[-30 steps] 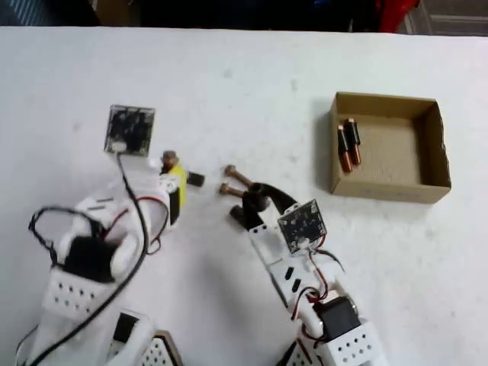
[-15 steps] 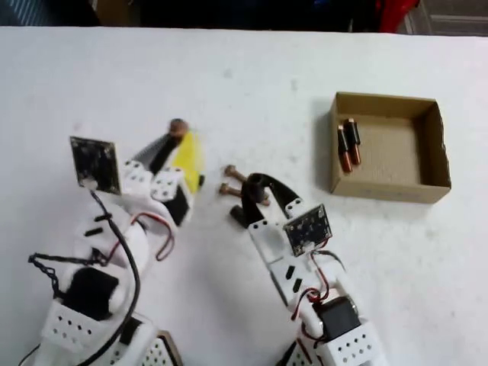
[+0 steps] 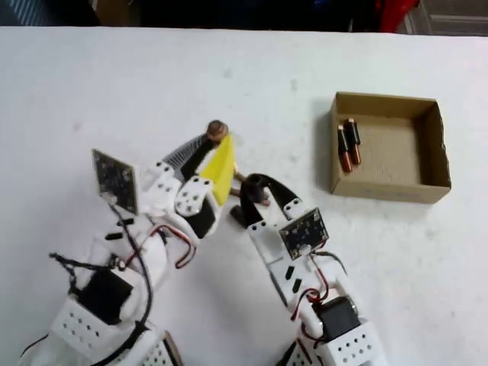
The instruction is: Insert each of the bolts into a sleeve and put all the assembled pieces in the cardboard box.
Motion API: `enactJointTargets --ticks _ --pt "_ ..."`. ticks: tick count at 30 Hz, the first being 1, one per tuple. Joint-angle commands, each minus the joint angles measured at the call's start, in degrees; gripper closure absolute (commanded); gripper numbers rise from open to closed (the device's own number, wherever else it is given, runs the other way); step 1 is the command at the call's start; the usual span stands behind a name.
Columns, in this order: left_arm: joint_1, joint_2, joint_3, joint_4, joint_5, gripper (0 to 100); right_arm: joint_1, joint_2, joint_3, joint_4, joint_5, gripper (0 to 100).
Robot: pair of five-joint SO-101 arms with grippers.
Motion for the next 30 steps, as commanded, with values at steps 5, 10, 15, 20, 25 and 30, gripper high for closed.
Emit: enactJointTargets --ticks 5,10,15,20,25,30 --pt "1.45 -1.10 6.07 -12.31 0.79 94 -0.31 -0.04 0.53 -0.40 0.79 98.1" --pt "3.47 -1.10 6.24 -12.31 1.05 94 -0.31 -0.13 0.53 0.04 1.23 98.1" --pt "4.97 -0.92 6.33 -12.31 0.88 94 -0.31 -0.13 0.53 0.04 1.58 97.9" --pt "4.79 -1.01 7.47 -12.75 0.79 94 -0.31 -0.13 0.53 -0.04 5.63 98.1" --pt "4.70 -1.01 7.82 -12.75 0.79 94 -0.31 -0.13 0.53 -0.40 5.71 98.1" --pt "4.62 -0.84 7.91 -12.75 0.88 94 -0.31 -0.13 0.53 -0.40 5.63 98.1"
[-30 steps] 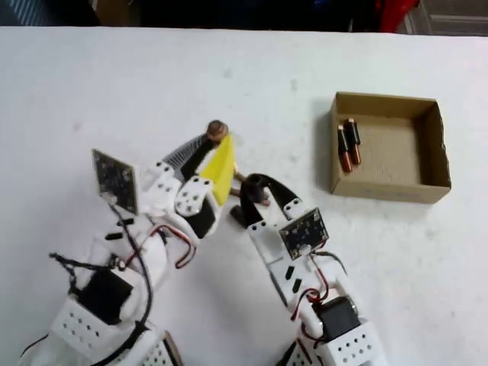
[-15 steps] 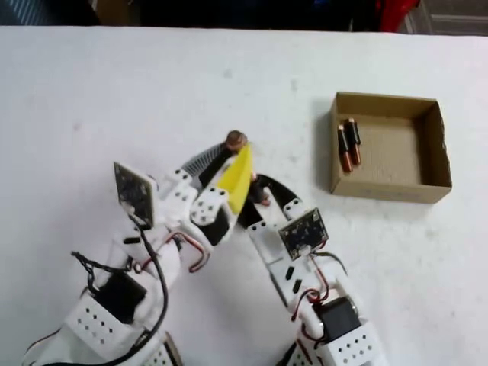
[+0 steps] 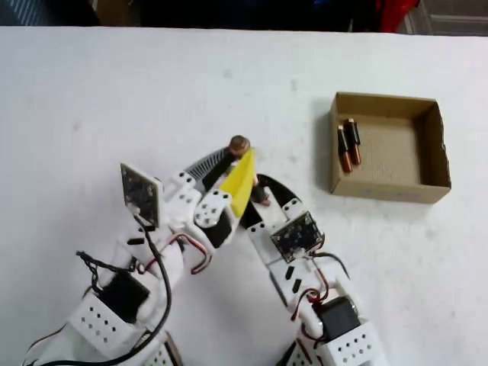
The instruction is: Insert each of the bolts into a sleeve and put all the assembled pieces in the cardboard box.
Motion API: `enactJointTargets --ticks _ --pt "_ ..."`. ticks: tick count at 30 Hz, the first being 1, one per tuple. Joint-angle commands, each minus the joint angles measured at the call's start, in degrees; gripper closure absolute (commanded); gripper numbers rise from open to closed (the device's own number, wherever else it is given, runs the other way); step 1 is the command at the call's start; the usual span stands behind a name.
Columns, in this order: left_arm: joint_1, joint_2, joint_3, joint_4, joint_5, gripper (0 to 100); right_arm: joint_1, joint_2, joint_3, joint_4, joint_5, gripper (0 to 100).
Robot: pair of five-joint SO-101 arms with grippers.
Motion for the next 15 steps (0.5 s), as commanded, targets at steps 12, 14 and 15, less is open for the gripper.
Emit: enactJointTargets --ticks 12,14,15 --pt "-3.30 -0.75 -0.88 -3.69 0.70 94 -0.31 -0.13 0.53 -0.40 0.70 98.1" --pt "-3.21 -0.75 -0.88 -3.69 0.79 94 -0.31 -0.13 0.53 -0.40 0.70 98.1" --pt "-3.21 -0.75 -0.88 -3.69 0.79 94 -0.31 -0.13 0.53 -0.40 0.70 98.1"
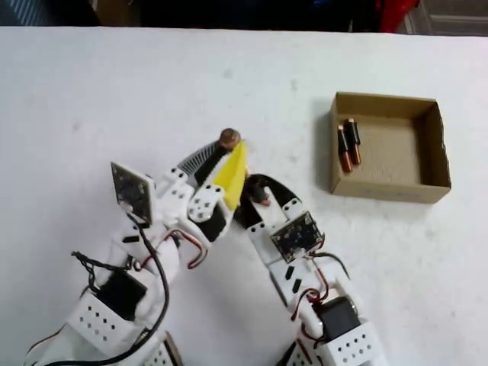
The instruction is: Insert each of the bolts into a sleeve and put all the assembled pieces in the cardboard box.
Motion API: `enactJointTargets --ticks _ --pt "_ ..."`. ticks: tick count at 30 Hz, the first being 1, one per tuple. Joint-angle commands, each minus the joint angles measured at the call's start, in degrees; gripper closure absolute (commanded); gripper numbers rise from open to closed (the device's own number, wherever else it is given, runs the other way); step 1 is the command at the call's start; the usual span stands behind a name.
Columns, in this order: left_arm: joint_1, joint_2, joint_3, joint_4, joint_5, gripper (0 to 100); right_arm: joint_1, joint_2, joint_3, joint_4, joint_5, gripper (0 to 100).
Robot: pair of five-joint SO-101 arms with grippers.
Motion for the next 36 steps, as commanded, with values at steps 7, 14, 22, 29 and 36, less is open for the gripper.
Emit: enactJointTargets --ticks 7,14,22,29,36 --pt "-0.40 -0.75 -0.35 -2.29 0.70 94 -0.48 -0.22 0.53 -1.10 0.70 98.1" --pt "-0.57 -0.84 1.23 -6.24 0.70 94 -3.12 -0.22 0.53 -2.51 1.14 98.1" --pt "-0.40 -0.92 2.20 -6.33 0.62 94 -2.07 -0.22 0.53 -3.82 1.14 98.1" --pt "-0.40 -0.84 2.29 -6.24 0.62 94 -1.01 -0.22 0.53 -3.91 0.97 98.1" --pt "-0.31 -1.10 3.52 -6.24 0.70 94 -1.01 -0.22 0.53 -3.91 0.97 98.1"
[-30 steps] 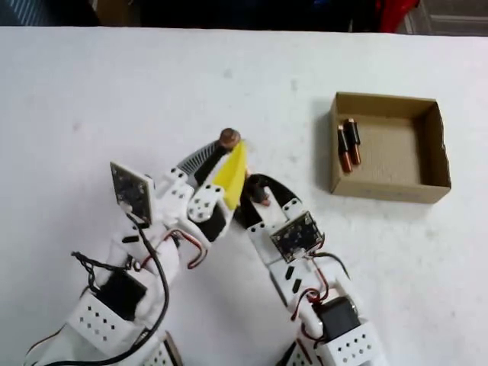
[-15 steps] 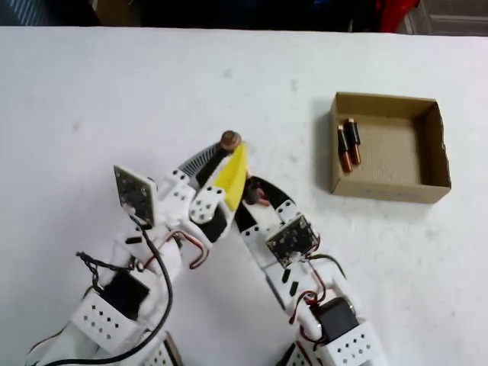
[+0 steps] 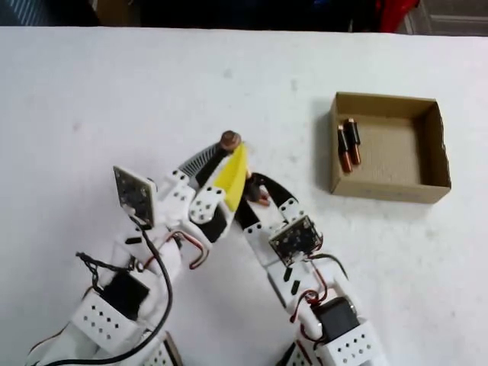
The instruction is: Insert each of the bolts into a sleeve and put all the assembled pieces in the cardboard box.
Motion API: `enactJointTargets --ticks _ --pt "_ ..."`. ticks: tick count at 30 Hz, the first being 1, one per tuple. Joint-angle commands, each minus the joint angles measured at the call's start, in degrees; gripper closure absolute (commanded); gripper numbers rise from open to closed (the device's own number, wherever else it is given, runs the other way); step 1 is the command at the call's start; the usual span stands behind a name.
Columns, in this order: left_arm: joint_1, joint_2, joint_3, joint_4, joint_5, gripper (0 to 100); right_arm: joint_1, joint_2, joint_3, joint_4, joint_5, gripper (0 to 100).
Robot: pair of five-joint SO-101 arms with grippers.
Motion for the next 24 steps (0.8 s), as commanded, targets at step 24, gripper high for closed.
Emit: enactJointTargets --ticks 24 --pt "2.59 -1.10 6.77 -2.99 0.70 94 2.07 -0.22 0.53 -1.10 0.88 98.1"
